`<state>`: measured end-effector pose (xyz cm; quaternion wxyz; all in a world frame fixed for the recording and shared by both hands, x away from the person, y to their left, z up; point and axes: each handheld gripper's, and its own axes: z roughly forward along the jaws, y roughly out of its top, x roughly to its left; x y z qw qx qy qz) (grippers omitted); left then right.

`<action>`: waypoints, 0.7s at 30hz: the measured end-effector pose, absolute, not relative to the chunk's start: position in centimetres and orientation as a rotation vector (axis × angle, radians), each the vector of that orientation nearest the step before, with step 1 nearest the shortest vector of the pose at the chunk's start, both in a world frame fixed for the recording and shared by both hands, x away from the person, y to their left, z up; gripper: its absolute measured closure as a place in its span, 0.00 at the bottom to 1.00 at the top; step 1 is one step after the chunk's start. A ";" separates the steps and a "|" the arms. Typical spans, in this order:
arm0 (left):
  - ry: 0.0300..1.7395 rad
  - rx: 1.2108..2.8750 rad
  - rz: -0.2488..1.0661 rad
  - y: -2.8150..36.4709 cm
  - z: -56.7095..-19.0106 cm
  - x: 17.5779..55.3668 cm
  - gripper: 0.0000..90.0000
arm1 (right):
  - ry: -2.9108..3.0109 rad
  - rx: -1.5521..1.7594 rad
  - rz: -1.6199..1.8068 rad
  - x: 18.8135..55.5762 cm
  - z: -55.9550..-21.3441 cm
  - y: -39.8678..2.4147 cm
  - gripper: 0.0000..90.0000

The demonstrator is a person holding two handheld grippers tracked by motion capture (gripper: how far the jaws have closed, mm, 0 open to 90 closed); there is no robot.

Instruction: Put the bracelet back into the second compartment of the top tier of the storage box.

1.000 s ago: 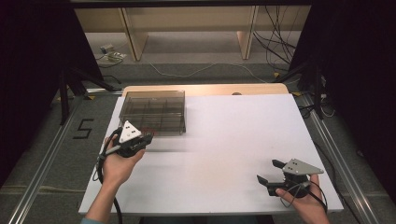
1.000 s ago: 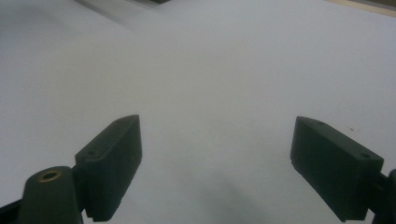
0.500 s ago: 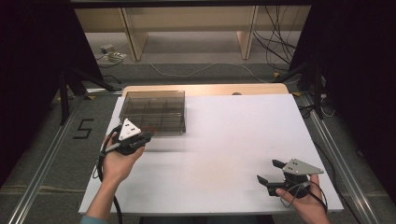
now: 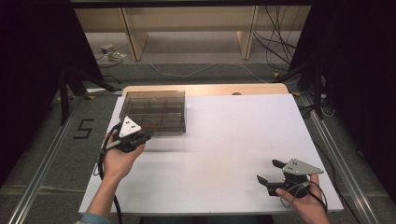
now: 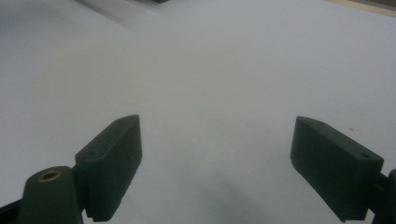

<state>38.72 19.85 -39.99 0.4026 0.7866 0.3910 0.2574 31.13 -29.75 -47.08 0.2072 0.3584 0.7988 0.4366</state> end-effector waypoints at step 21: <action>0.997 1.987 0.637 19.8 -39.9 39.2 0.98 | 2.226 0.996 1.213 31.1 -47.1 -29.7 0.19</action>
